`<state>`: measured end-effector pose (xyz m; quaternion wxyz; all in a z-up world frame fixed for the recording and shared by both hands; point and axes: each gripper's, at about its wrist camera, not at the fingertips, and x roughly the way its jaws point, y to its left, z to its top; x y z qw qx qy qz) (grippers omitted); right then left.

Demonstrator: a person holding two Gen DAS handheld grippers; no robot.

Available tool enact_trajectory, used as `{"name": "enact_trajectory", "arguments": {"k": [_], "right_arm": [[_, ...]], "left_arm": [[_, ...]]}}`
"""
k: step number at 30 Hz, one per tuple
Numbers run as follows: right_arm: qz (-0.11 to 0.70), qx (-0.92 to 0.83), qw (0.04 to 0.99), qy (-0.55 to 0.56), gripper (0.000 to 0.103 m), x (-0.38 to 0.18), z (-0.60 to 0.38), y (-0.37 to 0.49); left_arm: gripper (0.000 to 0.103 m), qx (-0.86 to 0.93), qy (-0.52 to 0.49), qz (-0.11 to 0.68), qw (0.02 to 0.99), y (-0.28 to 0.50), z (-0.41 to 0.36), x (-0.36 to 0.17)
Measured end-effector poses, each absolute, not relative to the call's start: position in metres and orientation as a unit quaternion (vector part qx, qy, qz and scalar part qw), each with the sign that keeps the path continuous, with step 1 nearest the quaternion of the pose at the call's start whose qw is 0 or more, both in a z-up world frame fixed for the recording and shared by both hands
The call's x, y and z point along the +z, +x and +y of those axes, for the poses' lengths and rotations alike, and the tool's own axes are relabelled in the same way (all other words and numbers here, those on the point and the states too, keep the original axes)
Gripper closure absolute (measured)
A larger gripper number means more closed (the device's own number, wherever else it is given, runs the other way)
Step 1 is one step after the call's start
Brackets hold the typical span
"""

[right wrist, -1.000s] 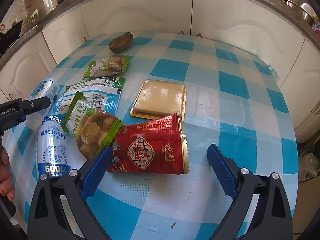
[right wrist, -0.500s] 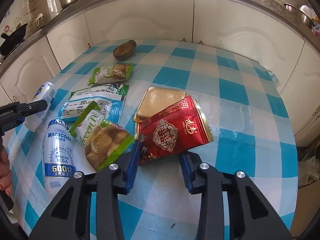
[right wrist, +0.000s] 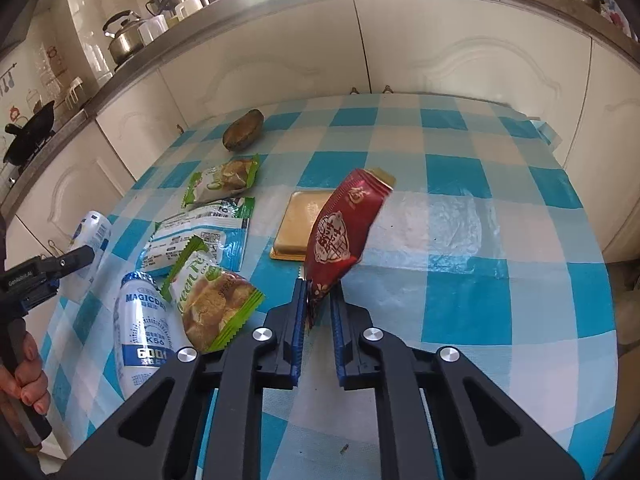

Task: Collect trash
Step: 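Grasp the red snack bag with the right gripper while the left gripper holds the bottle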

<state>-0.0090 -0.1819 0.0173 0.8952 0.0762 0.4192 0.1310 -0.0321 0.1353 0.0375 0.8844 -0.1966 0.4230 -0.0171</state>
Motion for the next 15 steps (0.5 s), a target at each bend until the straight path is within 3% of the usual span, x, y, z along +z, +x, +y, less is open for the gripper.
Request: {"name": "enact_trajectory", "arguments": {"k": [15], "right_arm": [[0.379,0.133,0.909,0.112,0.095,0.042,-0.185,-0.019]], "left_arm": [[0.059,-0.023,-0.209,0.409,0.888,-0.041,0.152,0.044]]}}
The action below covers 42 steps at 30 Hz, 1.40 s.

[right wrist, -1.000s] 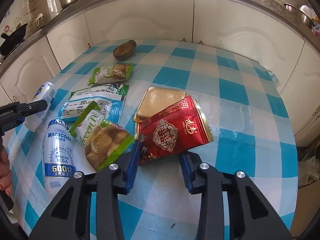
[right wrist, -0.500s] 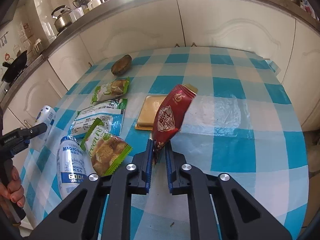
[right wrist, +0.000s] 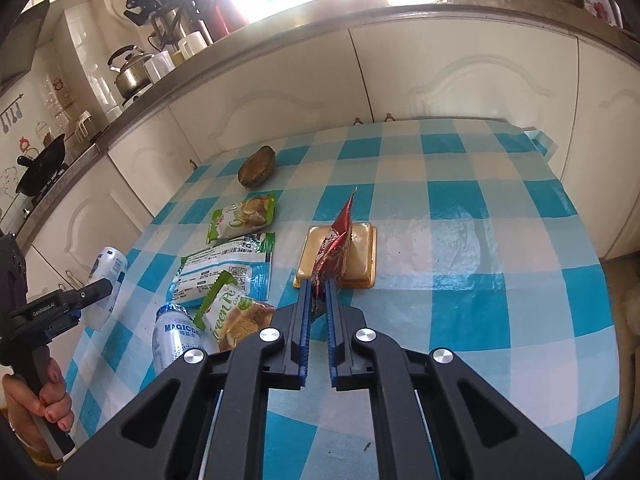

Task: Collect trash
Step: 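Grasp the red snack bag with the right gripper while the left gripper holds the bottle, then carry the bottle and red bag to the red bucket and open both grippers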

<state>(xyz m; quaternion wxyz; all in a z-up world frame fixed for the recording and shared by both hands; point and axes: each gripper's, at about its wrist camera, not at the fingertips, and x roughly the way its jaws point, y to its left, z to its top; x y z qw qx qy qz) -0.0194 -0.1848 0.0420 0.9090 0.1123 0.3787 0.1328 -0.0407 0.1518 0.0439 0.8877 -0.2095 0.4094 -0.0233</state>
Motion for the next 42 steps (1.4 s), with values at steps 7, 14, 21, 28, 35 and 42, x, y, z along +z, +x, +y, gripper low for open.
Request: {"name": "enact_trajectory", "arguments": {"k": [7,14,21,28,35,42], "right_arm": [[0.35,0.138,0.919,0.115,0.096,0.064,-0.178,-0.027],[0.362,0.131,0.919,0.089,0.097,0.061,-0.165,-0.024],[0.407,0.123,0.9,0.099,0.042,0.031,-0.17,-0.011],[0.433,0.129,0.889,0.077,0.032,0.015,-0.153,-0.006],[0.437,0.112,0.891,0.047,0.059,0.011,-0.143,-0.008],[0.415,0.098,0.903,0.057,0.059,0.024,-0.149,-0.011]], "left_arm": [[0.059,-0.023,-0.219,0.403,0.888,-0.046,0.166,0.046],[0.059,-0.027,-0.229,0.403,0.886,-0.051,0.176,0.044],[0.059,-0.031,-0.237,0.406,0.882,-0.054,0.186,0.039],[0.059,-0.03,-0.243,0.412,0.878,-0.054,0.192,0.031],[0.059,-0.033,-0.249,0.409,0.877,-0.054,0.197,0.03],[0.059,-0.038,-0.258,0.403,0.877,-0.058,0.204,0.03]]}}
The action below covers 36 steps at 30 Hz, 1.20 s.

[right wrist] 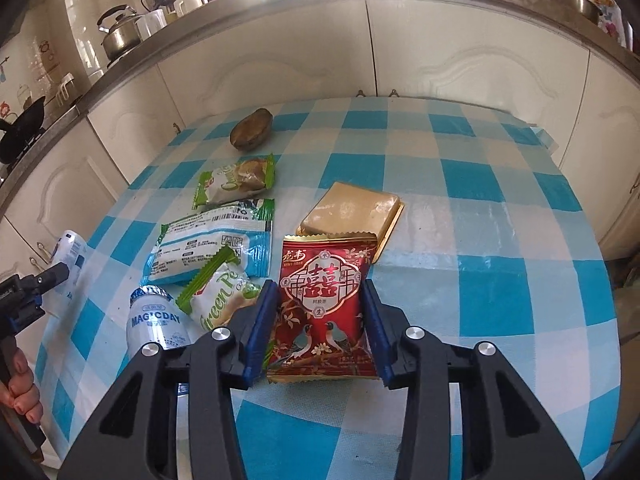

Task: Collect trash
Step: 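Carry the bottle and red bag to the red bucket and open both grippers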

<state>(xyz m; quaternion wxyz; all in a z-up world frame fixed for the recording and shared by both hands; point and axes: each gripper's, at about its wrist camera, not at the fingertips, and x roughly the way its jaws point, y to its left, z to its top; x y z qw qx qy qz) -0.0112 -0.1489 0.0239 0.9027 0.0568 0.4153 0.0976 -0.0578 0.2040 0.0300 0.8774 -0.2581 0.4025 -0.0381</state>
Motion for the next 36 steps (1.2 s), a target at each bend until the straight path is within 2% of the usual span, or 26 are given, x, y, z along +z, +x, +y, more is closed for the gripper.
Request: {"name": "enact_trajectory", "arguments": {"k": [8,16,28,36], "right_arm": [[0.37,0.096,0.921,0.076,0.059,0.065,-0.146,-0.022],[0.361,0.141,0.918,0.088,0.059,0.089,-0.113,-0.029],[0.381,0.291,0.874,0.076,0.059,0.103,0.01,-0.042],[0.383,0.383,0.84,0.001,0.059,0.103,0.126,-0.048]], "left_arm": [[0.059,-0.037,-0.272,0.388,0.88,-0.068,0.221,0.036],[0.059,-0.023,-0.289,0.369,0.883,-0.085,0.252,0.041],[0.059,0.059,-0.311,0.35,0.882,-0.121,0.332,0.04],[0.059,0.12,-0.342,0.352,0.863,-0.134,0.389,0.018]]}}
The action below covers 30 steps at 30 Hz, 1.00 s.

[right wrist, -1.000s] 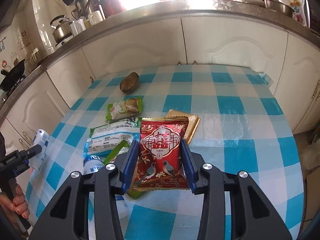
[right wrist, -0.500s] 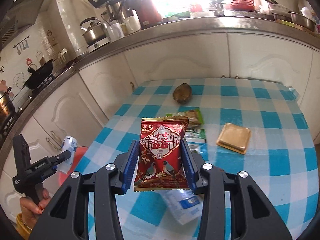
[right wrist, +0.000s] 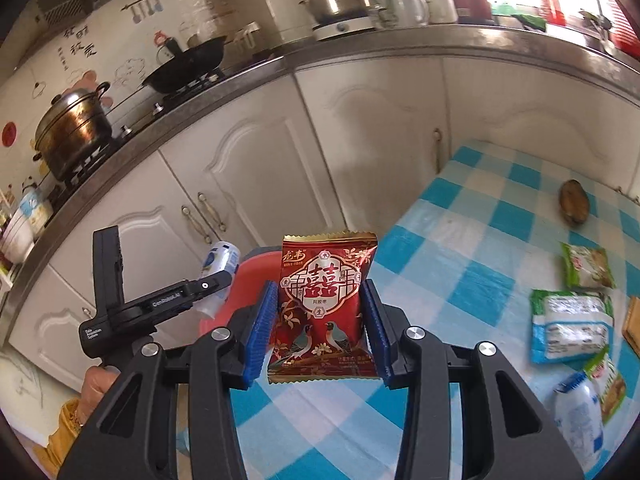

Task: Collect trash
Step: 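Carry the bottle and red bag to the red bucket and open both grippers, then move both open grippers back over the table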

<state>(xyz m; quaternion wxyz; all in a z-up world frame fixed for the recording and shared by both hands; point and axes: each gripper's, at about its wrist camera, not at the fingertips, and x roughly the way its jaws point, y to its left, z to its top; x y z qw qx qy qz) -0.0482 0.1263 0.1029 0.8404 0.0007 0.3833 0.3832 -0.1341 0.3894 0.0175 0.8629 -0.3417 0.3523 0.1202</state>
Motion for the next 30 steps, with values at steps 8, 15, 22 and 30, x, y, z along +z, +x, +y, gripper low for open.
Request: {"name": "enact_trajectory", "arguments": {"k": [8,15,22,30], "right_arm": [[0.4,0.426,0.81,-0.047,0.058,0.084,0.215,-0.045],[0.412,0.418,0.809,-0.039,0.03,0.067,0.228,-0.039],[0.388,0.384,0.838,-0.003,0.014,0.087,0.147,-0.05],[0.355,0.281,0.889,0.069,0.014,0.102,-0.018,-0.049]], "left_arm": [[0.057,0.143,-0.359,0.378,0.841,-0.134,0.412,-0.018],[0.035,0.17,-0.358,0.398,0.827,-0.138,0.423,-0.032],[0.028,0.178,-0.329,0.389,0.842,-0.153,0.406,-0.008],[0.019,0.156,-0.261,0.381,0.873,-0.149,0.356,0.051]]}}
